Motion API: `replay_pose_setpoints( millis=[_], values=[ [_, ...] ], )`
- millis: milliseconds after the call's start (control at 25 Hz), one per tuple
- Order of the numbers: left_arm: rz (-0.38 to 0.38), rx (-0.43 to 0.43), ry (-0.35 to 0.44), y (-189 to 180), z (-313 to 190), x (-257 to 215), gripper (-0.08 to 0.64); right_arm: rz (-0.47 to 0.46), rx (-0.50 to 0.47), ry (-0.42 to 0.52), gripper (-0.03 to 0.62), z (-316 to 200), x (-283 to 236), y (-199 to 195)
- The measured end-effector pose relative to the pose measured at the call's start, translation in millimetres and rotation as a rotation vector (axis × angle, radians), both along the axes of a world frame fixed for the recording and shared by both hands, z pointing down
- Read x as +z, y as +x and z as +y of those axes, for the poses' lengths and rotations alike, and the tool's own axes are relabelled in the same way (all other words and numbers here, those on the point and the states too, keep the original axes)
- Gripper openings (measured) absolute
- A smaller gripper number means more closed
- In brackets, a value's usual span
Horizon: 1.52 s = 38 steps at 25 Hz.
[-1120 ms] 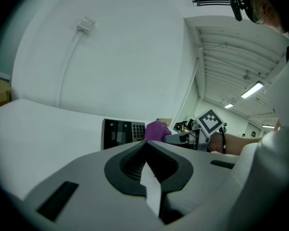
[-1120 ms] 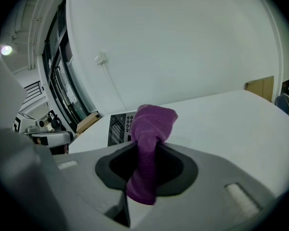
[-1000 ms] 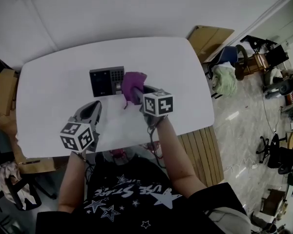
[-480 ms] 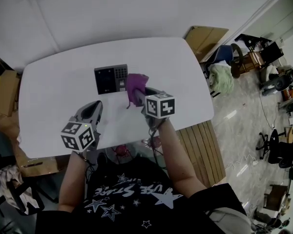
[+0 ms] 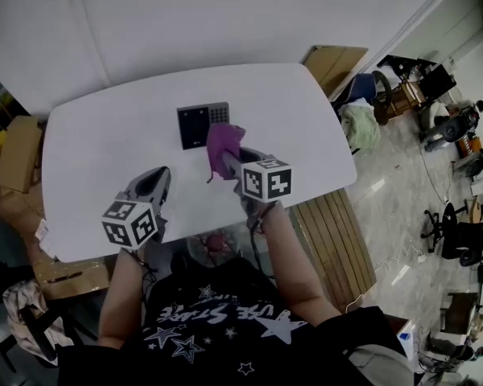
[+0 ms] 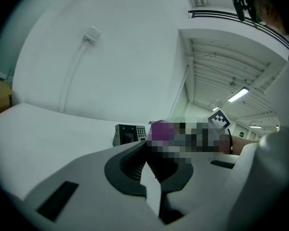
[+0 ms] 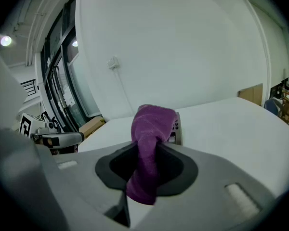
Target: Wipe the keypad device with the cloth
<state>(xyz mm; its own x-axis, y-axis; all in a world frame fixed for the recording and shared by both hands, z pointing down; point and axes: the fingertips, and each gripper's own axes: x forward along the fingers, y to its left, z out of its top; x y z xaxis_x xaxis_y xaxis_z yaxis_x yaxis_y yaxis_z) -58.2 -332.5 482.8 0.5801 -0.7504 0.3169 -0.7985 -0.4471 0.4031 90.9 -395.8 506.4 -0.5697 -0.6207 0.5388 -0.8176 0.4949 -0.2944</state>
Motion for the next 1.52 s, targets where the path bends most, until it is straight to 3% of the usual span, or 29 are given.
replay_pose_setpoints(
  millis=[360,600,840,1240,1520],
  values=[
    [0.009,0.125,-0.006,-36.0,25.5,7.6,0.008,-0.006,0.084,0.001,0.098,53.1,0.5,-42.0],
    [0.033,0.165,-0.013,-40.7,32.0,11.9,0.008,0.022,0.121,-0.019,0.098,80.1,8.1,-41.9],
    [0.062,0.176,-0.004,-28.4,53.0,7.2,0.008,0.004,0.117,-0.006,0.098,102.7,3.5,-38.3],
    [0.0,0.156,0.022,-6.1,132.8,-9.9,0.008,-0.036,0.061,0.005,0.098,184.2,-6.1,-23.0],
    [0.005,0.132,0.069,9.9,192.3,-32.9,0.008,-0.055,0.02,0.044,0.098,236.9,-22.0,-13.7]
  ],
)
